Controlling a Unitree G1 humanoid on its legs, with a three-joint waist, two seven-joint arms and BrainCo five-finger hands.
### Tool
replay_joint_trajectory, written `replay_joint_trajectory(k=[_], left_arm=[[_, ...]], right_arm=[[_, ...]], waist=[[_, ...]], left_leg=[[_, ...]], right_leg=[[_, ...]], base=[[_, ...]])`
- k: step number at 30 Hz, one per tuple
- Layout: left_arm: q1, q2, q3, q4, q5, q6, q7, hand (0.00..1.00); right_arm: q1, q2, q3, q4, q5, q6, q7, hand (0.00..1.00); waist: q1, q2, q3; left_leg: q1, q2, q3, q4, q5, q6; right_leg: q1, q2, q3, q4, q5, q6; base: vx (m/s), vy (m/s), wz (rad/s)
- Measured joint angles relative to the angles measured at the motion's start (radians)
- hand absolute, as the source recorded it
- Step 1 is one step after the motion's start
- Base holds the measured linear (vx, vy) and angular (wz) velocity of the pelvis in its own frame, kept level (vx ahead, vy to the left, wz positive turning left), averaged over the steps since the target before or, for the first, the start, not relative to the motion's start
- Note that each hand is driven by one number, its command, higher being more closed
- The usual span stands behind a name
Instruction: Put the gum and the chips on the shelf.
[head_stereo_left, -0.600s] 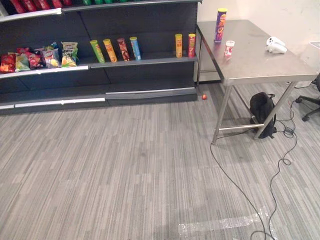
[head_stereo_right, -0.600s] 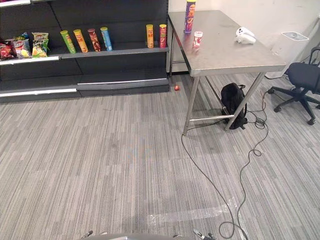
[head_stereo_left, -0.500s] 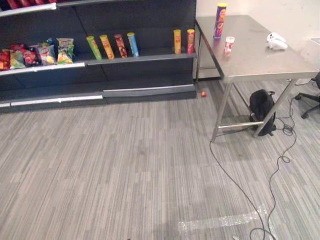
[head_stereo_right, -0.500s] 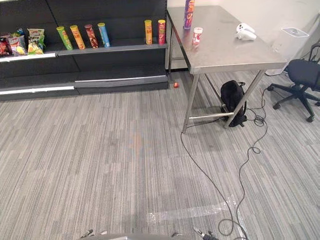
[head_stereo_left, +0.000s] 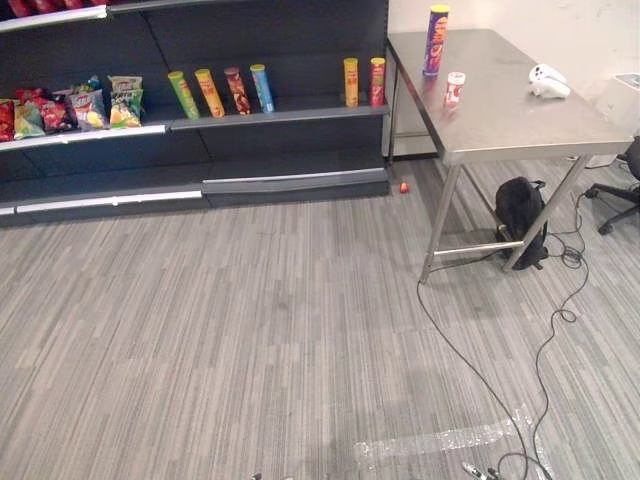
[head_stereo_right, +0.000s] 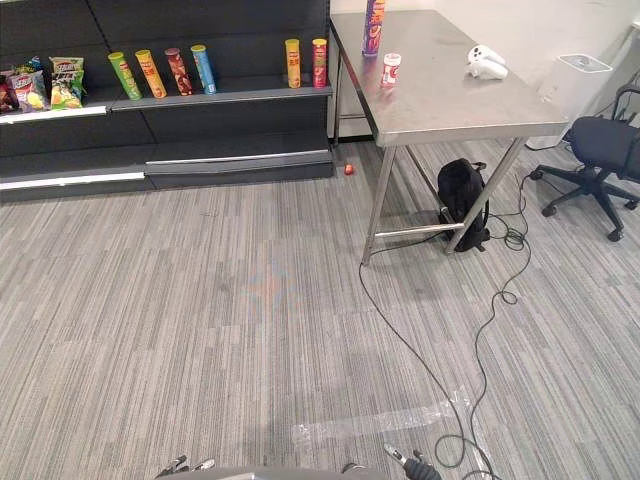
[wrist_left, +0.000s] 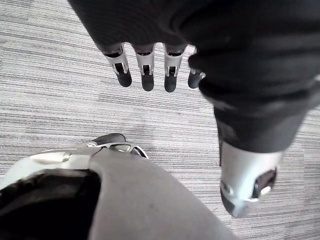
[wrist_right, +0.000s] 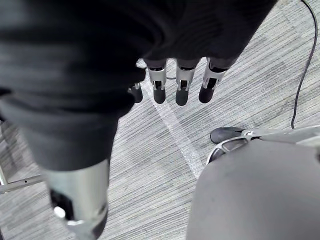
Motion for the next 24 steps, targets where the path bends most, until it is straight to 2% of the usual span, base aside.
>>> replay_joint_trajectory(k=[3,11,14,16,18,19,20,21,23,24], left_arm=[[0.0,0.0,0.003,0.0,-0.001,0.0,0.0,0.0],[0.003,-0.005,0.026,0.0,-0.002,0.0,0.0,0.0],[0.002,-0.005,0.038,0.001,-0.002,0.0,0.0,0.0],[-0.001,-0.004,0.058,0.0,-0.003,0.0,0.0,0.0],[-0.002,0.009,0.08,-0.003,-0.004,0.0,0.002,0.0],[-0.007,0.024,0.083,-0.004,-0.006,-0.001,0.003,0.0],[-0.017,0.019,0.101,-0.01,-0.031,-0.002,0.005,0.0],[-0.02,0.014,0.106,-0.011,-0.037,-0.002,0.007,0.0],[-0.018,-0.005,0.127,-0.012,-0.044,-0.005,0.009,0.0],[-0.019,-0.013,0.14,-0.012,-0.044,-0.005,0.009,0.0]], right_arm=[[0.002,0.0,0.0,0.0,0.056,-0.001,0.006,0.0],[0.003,-0.004,0.04,-0.003,0.11,-0.013,0.045,0.0],[0.003,-0.005,0.048,-0.006,0.143,-0.013,0.049,0.0],[-0.002,-0.001,0.049,-0.006,0.164,-0.013,0.063,0.0],[-0.012,0.013,0.067,-0.006,0.168,-0.013,0.065,0.0],[-0.019,0.026,0.078,-0.006,0.169,-0.013,0.066,0.0],[-0.019,0.027,0.078,-0.006,0.172,-0.014,0.066,0.0],[-0.018,0.023,0.078,-0.006,0.176,-0.014,0.065,0.0],[-0.015,-0.003,0.079,-0.001,0.176,-0.014,0.063,0.0],[-0.017,-0.008,0.079,0.004,0.175,-0.013,0.059,0.0]], waist=[[0.0,-0.005,0.005],[0.0,-0.01,0.009],[-0.001,-0.011,0.009],[0.0,-0.016,0.014],[0.001,-0.05,0.032],[0.003,-0.075,0.043],[0.004,-0.077,0.051],[0.004,-0.069,0.058],[0.011,-0.036,0.073],[0.01,-0.031,0.079]], left_leg=[[0.0,0.0,0.0,0.0,0.0,0.0],[-0.014,-0.001,-0.002,0.0,0.0,0.001],[-0.027,0.0,-0.004,0.0,0.0,0.001],[-0.042,0.004,-0.002,0.017,-0.001,-0.001],[-0.091,0.016,0.003,0.132,-0.02,-0.026],[-0.167,0.04,0.007,0.289,-0.04,-0.035],[-0.242,0.082,0.006,0.457,-0.06,-0.024],[-0.27,0.106,0.004,0.534,-0.066,-0.022],[-0.33,0.176,-0.015,0.74,-0.062,-0.016],[-0.38,0.186,-0.067,0.83,-0.055,-0.017]], right_leg=[[-0.001,-0.001,-0.012,-0.001,0.0,-0.001],[-0.013,-0.001,-0.017,-0.008,0.001,-0.005],[-0.02,0.001,-0.023,-0.012,0.0,-0.014],[-0.037,-0.004,-0.023,0.018,-0.016,-0.038],[-0.046,-0.022,-0.026,0.035,-0.026,-0.052],[-0.048,-0.034,-0.029,0.034,-0.028,-0.056],[-0.034,-0.032,-0.039,0.032,-0.03,-0.059],[-0.025,-0.026,-0.044,0.032,-0.032,-0.062],[0.016,-0.004,-0.035,0.032,-0.041,-0.075],[0.033,-0.003,-0.031,0.031,-0.054,-0.084]], base=[[-0.01,-0.002,0.01],[0.0,0.0,0.0],[0.02,-0.007,0.03],[0.05,-0.009,0.04],[0.04,-0.053,0.06],[0.03,-0.155,0.1],[0.03,-0.161,0.13],[0.03,-0.117,0.11],[0.03,-0.019,-0.07],[0.05,0.044,-0.09]])
